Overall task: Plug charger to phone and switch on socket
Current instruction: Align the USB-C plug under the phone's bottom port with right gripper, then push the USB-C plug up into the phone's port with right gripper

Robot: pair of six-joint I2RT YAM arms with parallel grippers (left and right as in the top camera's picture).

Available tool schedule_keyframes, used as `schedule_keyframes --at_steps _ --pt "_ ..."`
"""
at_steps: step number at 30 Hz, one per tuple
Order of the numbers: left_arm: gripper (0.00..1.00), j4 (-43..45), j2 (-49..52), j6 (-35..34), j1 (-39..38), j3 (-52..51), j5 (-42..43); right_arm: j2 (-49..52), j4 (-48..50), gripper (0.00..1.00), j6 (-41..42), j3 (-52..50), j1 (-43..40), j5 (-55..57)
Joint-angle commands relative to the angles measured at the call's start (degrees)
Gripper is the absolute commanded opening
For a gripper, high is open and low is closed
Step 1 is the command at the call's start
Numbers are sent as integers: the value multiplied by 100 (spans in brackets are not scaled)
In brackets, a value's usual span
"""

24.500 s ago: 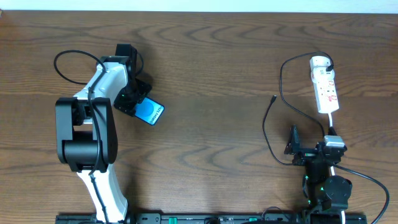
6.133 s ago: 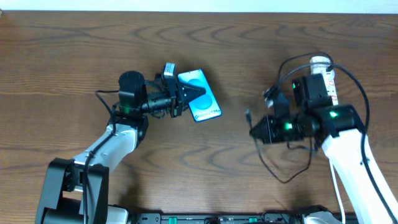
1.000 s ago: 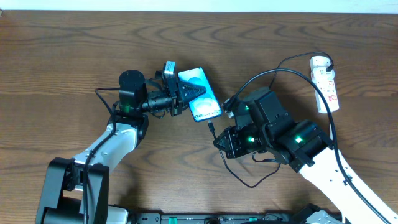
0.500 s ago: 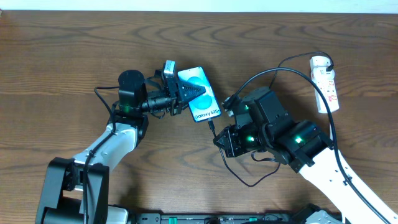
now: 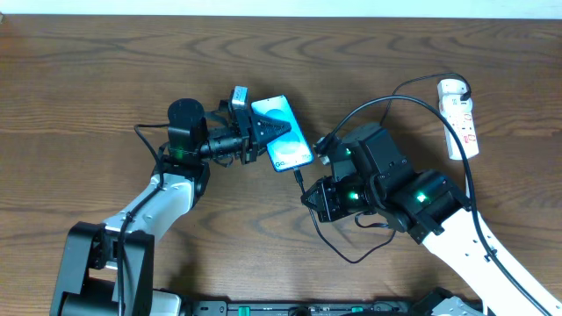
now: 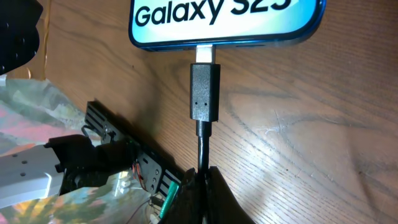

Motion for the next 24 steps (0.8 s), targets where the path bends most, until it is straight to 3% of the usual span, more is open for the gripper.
schedule_keyframes --at_steps 1,24 --pt "7 66 0 -94 -13 149 136 7 11 1 2 13 35 24" --pt "7 258 0 494 -13 149 297 7 345 1 -4 13 35 745"
